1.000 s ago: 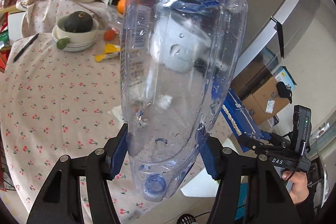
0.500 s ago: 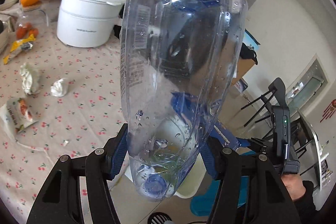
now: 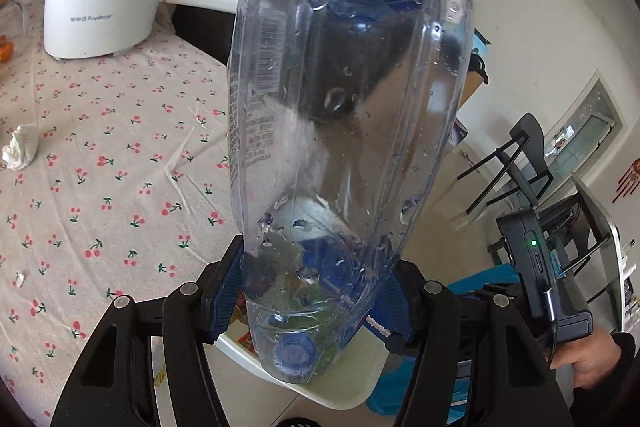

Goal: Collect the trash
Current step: 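Carry the bottle over the white bin and open the left gripper while the right drops the biscuit box in, then move both grippers back over the table toward the white snack packet and tissue ball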

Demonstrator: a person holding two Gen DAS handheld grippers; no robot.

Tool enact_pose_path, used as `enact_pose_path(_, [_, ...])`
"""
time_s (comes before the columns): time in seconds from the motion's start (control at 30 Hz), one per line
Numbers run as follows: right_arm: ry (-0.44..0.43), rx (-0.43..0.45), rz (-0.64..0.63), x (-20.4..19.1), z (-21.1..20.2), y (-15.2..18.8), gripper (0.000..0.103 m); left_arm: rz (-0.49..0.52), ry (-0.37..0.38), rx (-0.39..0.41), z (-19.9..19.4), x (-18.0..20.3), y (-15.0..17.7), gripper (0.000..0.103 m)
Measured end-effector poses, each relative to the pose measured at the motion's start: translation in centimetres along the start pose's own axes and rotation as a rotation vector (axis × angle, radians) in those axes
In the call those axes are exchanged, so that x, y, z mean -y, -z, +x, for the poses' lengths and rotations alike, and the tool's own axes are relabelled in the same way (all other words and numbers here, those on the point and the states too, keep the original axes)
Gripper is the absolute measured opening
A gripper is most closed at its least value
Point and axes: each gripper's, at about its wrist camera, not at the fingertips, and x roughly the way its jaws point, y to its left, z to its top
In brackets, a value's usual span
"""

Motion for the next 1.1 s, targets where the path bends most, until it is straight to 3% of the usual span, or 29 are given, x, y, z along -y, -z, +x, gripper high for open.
enact_pose_path(0.13, [0.018,-0.019,0.025,1.4,0.5,-0.3,0.094,0.024,-0.016,-0.024,2.1,0.2,0.2,0.065])
enact_pose_path(0.23, [-0.016,-0.027,0.053,1.9,0.6,-0.6,0.094,0.032,-0.024,-0.044,3.4,0.0,0.4,0.065])
enact_pose_path(0.33, [0.023,-0.024,0.048,1.8,0.5,-0.8,0.094,0.028,-0.046,-0.068,3.7,0.1,0.8,0.066])
enact_pose_path(0.5, [0.025,0.008,0.053,1.9,-0.3,-1.0,0.096,-0.009,-0.073,-0.086,3.5,-0.8,0.6,0.077])
enact_pose_path(0.73, [0.033,0.04,0.059,1.4,-1.1,-1.2,0.097,-0.014,-0.105,-0.058,0.4,-1.9,0.1,0.087])
enact_pose_path(1.1, [0.071,0.086,-0.028,-3.4,-1.6,-2.1,0.099,-0.081,-0.28,0.032,-9.5,-7.0,0.0,0.103])
